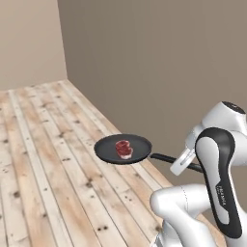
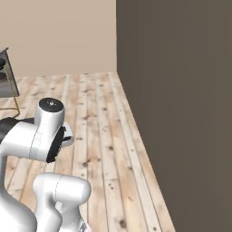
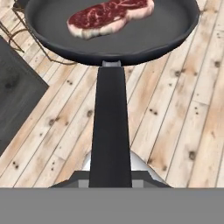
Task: Pick up the pan with the steak in it and place it on the dining table. Then place the steak on the plate.
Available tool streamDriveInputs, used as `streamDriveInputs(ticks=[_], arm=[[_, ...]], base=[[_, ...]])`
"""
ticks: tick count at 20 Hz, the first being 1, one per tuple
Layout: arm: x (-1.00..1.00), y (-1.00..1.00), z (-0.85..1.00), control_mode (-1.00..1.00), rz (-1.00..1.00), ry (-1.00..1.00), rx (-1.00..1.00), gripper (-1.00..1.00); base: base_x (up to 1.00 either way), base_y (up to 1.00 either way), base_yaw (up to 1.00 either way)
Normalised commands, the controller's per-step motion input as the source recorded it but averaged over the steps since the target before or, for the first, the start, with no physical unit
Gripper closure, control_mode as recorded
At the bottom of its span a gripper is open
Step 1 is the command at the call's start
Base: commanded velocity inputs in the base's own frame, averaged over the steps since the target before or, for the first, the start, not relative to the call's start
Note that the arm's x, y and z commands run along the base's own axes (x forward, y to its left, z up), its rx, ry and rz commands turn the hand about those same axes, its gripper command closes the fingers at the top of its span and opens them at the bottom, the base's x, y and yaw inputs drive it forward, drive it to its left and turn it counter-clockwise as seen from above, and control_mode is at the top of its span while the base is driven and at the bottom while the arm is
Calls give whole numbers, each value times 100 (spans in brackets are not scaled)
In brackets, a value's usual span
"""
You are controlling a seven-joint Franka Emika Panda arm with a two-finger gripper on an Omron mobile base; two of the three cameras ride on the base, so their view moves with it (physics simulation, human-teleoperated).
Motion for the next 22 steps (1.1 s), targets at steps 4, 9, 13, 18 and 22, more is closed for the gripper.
streamDriveInputs(ticks=[4, 9, 13, 18, 22], arm=[[0, 0, 0, 100, 0, 0, 0, 100], [0, 0, 0, 100, 0, 0, 0, 100], [0, 0, 0, 100, 0, 0, 0, 100], [0, 0, 0, 100, 0, 0, 0, 100], [0, 0, 0, 100, 0, 0, 0, 100]], base=[[100, 22, 0], [100, 22, 0], [100, 23, 0], [100, 25, 0], [100, 28, 0]])
